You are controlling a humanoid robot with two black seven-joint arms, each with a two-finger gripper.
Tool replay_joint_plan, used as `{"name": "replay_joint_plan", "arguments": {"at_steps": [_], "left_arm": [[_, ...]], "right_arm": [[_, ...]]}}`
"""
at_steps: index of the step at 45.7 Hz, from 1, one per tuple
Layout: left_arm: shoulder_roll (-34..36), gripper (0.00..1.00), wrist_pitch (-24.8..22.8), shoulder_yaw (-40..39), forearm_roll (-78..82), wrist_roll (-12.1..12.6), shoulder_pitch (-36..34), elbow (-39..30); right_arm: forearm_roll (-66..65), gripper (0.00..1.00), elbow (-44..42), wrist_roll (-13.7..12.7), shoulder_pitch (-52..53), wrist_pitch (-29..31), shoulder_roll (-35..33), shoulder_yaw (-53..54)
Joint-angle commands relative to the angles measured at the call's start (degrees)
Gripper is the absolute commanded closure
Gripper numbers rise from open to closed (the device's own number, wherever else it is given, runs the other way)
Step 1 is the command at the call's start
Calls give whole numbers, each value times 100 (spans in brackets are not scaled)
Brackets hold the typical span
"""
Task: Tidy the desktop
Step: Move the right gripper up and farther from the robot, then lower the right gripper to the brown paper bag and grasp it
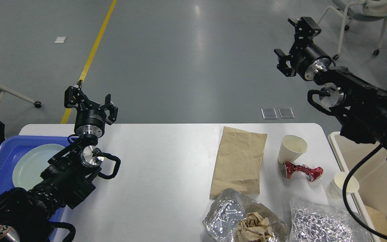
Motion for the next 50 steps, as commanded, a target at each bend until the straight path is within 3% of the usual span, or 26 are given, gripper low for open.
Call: {"name": "replay_joint_plan", "arguments": {"at_steps": [1,14,24,35,41,46,50], "left_arm": [[0,0,-8,6,1,1,0,1],[0,0,-8,-3,-8,1,0,1],[0,0,-8,6,1,1,9,1],[0,0,-8,-3,1,1,9,1],[0,0,-8,6,1,1,9,1],[0,0,-8,6,-8,1,9,1],[0,0,-8,6,-8,1,9,1]], "right_arm": [[-175,0,1044,7,1203,144,-487,-1904],[-1755,0,3232,15,4604,1338,-690,-4753],[-2820,0,4016,-37,5837,2726,-471,-4921],[-3023,0,4605,-46,6523,4018,-374,-4921],[-3023,0,4790,-55,6401,4018,-347,-4930],[-3128,0,4685,-81,5497,4018,-137,-4983],[-3216,0,4491,-90,4767,3442,-14,-5149]]}}
